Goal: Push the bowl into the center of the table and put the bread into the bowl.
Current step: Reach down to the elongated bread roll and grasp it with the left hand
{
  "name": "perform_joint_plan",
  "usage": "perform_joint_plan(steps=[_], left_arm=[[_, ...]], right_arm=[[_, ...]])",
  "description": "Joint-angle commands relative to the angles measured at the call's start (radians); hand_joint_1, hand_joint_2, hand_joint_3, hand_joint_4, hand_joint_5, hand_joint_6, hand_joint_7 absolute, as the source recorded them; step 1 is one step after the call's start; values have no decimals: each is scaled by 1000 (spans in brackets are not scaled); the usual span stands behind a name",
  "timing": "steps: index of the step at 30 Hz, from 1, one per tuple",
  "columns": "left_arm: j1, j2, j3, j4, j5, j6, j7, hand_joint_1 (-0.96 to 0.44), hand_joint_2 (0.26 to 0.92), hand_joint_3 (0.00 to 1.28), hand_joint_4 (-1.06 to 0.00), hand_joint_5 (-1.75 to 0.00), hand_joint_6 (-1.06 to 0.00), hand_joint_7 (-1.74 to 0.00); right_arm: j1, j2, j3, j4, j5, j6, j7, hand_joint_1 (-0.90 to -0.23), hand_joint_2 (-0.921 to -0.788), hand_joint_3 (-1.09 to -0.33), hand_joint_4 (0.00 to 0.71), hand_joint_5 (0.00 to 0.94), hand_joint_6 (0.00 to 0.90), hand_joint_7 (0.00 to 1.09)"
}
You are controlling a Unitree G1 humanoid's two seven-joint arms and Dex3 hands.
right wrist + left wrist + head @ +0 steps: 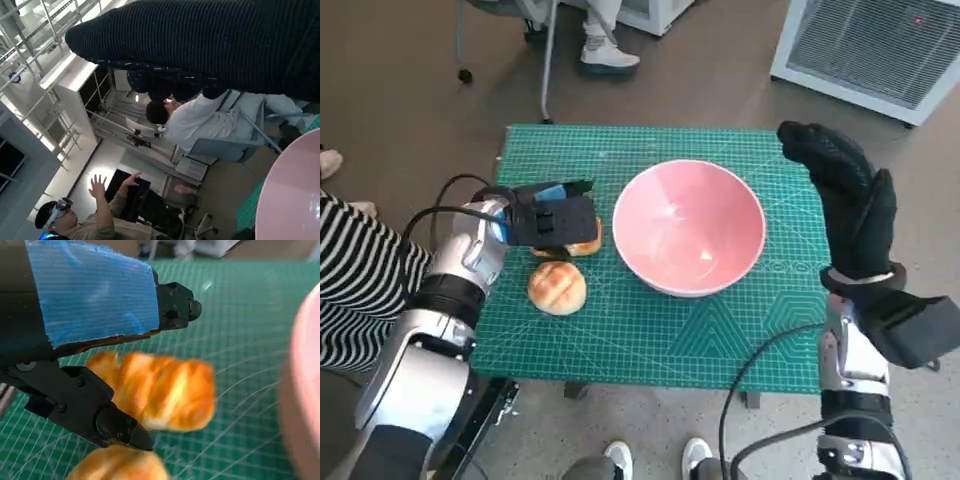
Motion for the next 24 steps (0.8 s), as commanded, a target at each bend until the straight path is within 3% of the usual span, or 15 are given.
perform_joint_plan(steps=[1, 18, 22, 23, 24], left_arm=[[-23, -19, -20, 45, 24, 20, 43, -292, 763, 24, -65, -6, -170, -31], [5, -57, -47, 82, 52, 52, 139, -166, 807, 18, -179, -27, -326, -61], [12, -62, -56, 84, 64, 51, 165, -111, 817, 12, -328, -46, -423, -66], [14, -62, -60, 85, 68, 49, 173, -91, 821, 8, -443, -229, -479, -56], [17, -62, -66, 85, 74, 46, 184, -84, 823, 7, -467, -327, -500, -50]], right_arm=[[28, -6, -3, -2, 2, 18, 2, -769, -921, -708, 194, 1, 55, 533], [33, -9, -6, -6, 2, 22, -1, -748, -921, -709, 197, 2, 54, 535], [32, -9, -7, -4, 2, 22, -2, -747, -921, -709, 198, 2, 54, 535], [32, -9, -8, -4, 2, 22, -3, -747, -921, -709, 198, 2, 53, 536], [32, -9, -7, -4, 1, 22, -3, -747, -921, -709, 198, 2, 53, 536]])
